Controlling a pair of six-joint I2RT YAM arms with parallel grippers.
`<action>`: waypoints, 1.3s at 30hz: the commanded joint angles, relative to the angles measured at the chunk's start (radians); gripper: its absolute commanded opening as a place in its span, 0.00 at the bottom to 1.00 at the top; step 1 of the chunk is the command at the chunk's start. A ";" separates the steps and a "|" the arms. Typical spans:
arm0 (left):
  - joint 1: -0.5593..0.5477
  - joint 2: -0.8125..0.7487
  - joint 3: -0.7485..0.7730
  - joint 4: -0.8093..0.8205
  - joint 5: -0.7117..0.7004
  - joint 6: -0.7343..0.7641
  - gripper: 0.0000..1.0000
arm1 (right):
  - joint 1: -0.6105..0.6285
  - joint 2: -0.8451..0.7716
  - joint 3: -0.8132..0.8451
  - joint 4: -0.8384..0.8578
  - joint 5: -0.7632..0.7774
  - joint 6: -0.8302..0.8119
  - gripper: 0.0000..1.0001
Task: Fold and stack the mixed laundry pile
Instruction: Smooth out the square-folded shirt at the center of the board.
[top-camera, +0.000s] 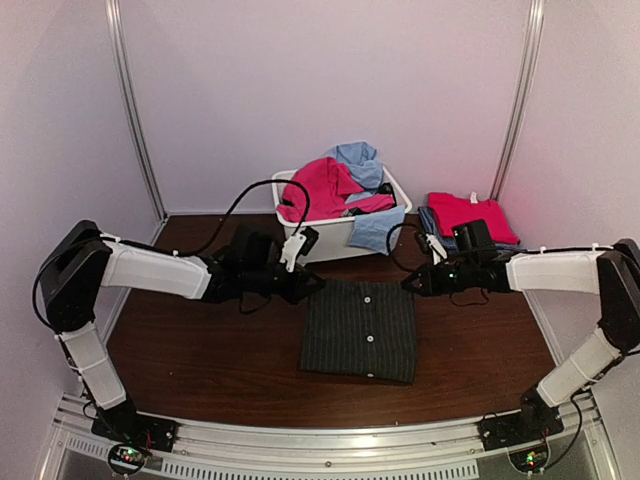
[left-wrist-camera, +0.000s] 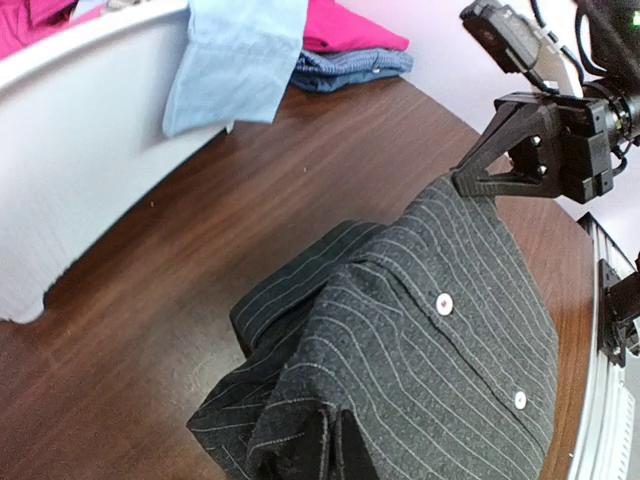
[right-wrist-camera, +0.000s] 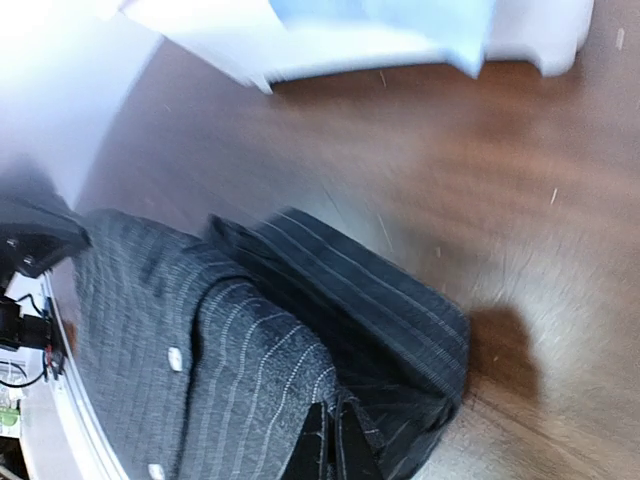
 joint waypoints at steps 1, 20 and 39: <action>0.002 0.020 0.065 -0.045 -0.100 0.078 0.00 | -0.046 -0.088 -0.014 -0.050 0.079 -0.041 0.00; 0.021 0.143 0.028 0.042 -0.320 0.038 0.46 | -0.077 0.296 0.038 0.204 0.137 0.011 0.00; -0.157 -0.004 -0.103 0.294 0.135 0.074 0.67 | 0.039 -0.158 -0.076 0.206 -0.224 0.207 0.61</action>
